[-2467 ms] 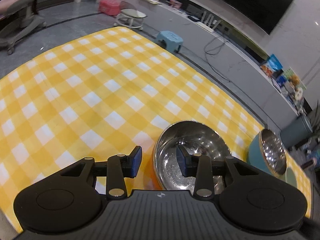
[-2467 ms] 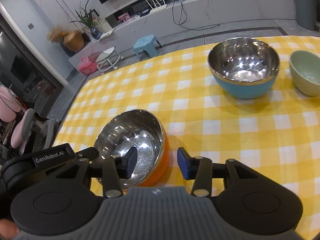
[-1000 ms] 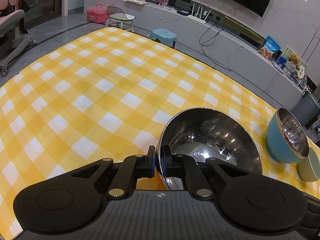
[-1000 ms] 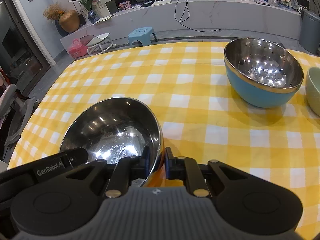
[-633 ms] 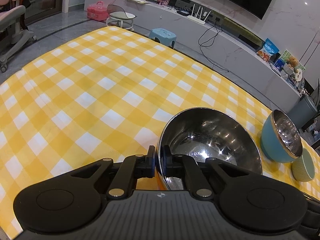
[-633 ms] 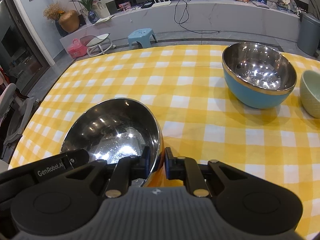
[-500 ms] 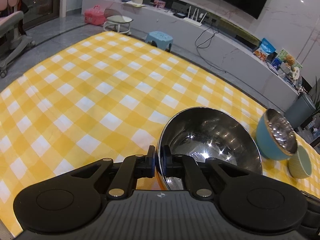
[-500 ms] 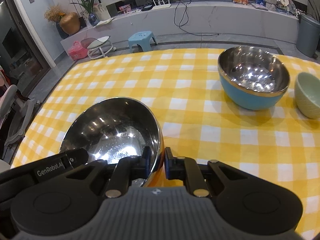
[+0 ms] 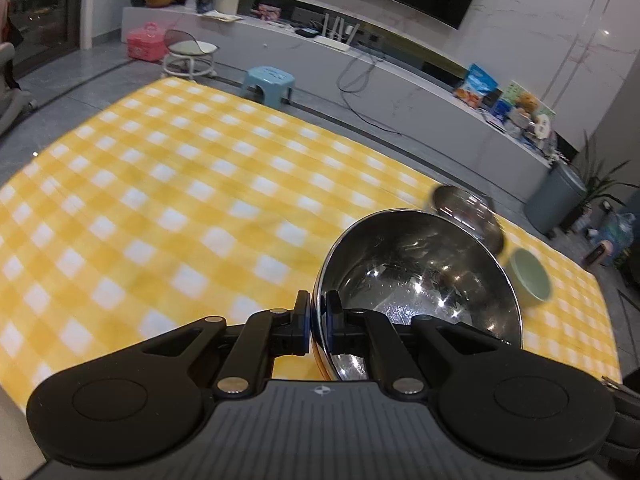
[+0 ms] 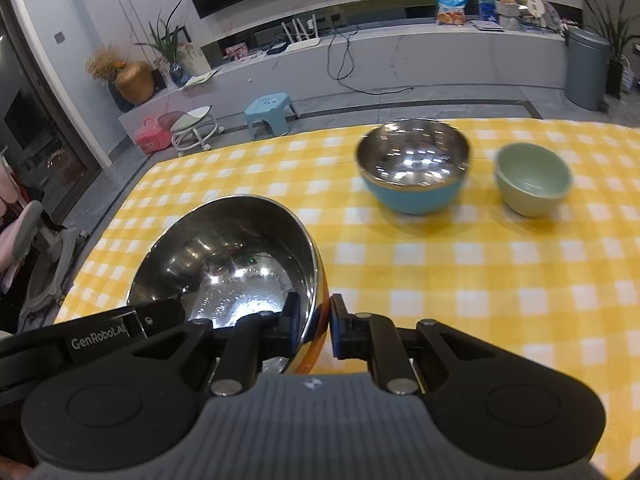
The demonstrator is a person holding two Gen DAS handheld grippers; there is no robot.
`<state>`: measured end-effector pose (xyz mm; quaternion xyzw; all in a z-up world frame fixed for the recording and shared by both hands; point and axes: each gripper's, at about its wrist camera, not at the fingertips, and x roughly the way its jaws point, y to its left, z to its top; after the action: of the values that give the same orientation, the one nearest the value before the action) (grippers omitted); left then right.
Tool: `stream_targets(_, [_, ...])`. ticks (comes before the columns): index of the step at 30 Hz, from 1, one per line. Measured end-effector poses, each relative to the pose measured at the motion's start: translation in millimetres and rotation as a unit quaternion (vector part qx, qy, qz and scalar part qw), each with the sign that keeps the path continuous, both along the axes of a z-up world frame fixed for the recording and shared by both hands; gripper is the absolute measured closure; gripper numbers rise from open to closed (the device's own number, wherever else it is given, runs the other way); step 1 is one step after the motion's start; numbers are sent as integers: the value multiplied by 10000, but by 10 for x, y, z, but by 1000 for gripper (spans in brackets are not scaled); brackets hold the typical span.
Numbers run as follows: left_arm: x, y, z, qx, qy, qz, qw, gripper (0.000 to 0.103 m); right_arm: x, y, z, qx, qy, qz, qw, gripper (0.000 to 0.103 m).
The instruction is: Organize plates and bowls
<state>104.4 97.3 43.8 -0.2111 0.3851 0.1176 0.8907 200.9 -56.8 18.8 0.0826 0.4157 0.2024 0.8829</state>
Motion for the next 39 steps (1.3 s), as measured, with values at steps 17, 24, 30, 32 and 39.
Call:
stream_targets(17, [-329, -1220, -356, -489, 643, -886, 9928, 96, -755, -1511, -287, 366, 589, -1187, 9905, 88])
stream_targets(24, [-354, -1479, -465, -415, 769, -1061, 9905, 96, -828, -1768, -426, 363, 667, -1366, 9877, 88])
stream_targets(30, [-307, -1589, -573, -340, 843, -1101, 9898, 96, -775, -1895, -594, 476, 755, -1441, 9855, 88])
stream_targets(32, [-293, -1605, -608, -314, 881, -1101, 9895, 96, -762, -1900, -635, 497, 796, -1451, 9850, 88])
stream_targets(39, [-268, -1598, -640, -238, 898, -1066, 9899, 96, -720, -1881, -700, 533, 817, -1381, 9856, 89])
